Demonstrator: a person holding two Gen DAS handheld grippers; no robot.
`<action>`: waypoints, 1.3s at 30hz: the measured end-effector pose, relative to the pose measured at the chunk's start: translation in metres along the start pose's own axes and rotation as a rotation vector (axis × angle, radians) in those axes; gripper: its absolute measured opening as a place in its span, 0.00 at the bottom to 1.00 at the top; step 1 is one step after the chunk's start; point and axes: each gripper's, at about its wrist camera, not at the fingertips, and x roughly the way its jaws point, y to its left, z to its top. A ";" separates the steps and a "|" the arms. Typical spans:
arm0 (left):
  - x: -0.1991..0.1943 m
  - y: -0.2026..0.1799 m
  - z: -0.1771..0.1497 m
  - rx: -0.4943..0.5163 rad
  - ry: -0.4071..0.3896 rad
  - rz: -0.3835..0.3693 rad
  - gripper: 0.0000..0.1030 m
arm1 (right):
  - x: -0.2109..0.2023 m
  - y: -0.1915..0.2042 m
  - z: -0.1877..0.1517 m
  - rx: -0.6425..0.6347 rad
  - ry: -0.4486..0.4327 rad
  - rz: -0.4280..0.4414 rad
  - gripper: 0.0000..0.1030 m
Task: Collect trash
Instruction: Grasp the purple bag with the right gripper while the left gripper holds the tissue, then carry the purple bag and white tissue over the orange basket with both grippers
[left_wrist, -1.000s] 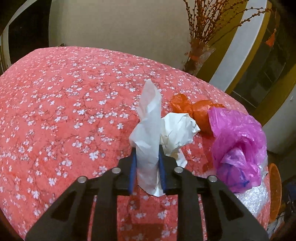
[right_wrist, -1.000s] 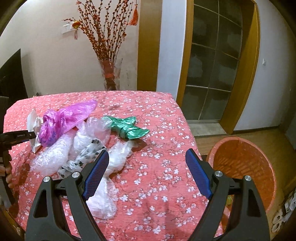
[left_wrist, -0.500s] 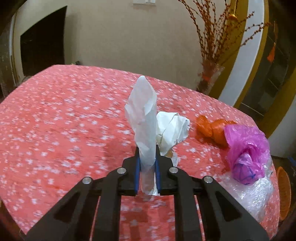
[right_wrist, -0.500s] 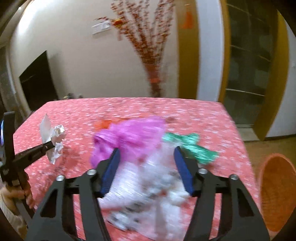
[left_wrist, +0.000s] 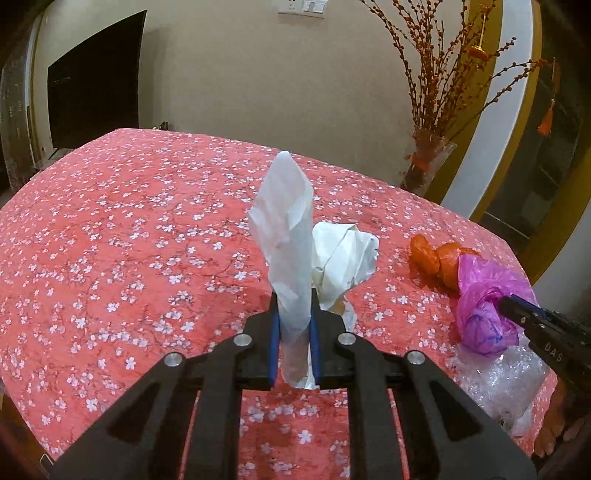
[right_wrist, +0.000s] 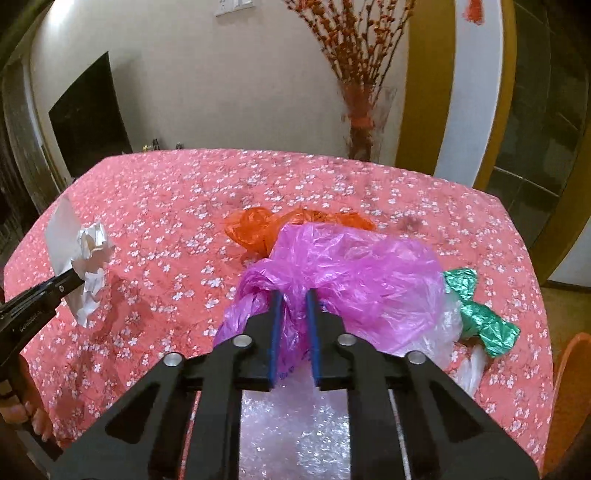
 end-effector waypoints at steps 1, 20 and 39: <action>-0.001 -0.001 -0.001 0.000 0.000 -0.002 0.14 | -0.004 -0.001 -0.001 0.004 -0.011 0.001 0.10; -0.055 -0.097 -0.015 0.136 -0.022 -0.179 0.14 | -0.141 -0.092 -0.031 0.136 -0.259 -0.149 0.10; -0.077 -0.277 -0.069 0.387 0.050 -0.440 0.14 | -0.204 -0.210 -0.104 0.311 -0.305 -0.411 0.10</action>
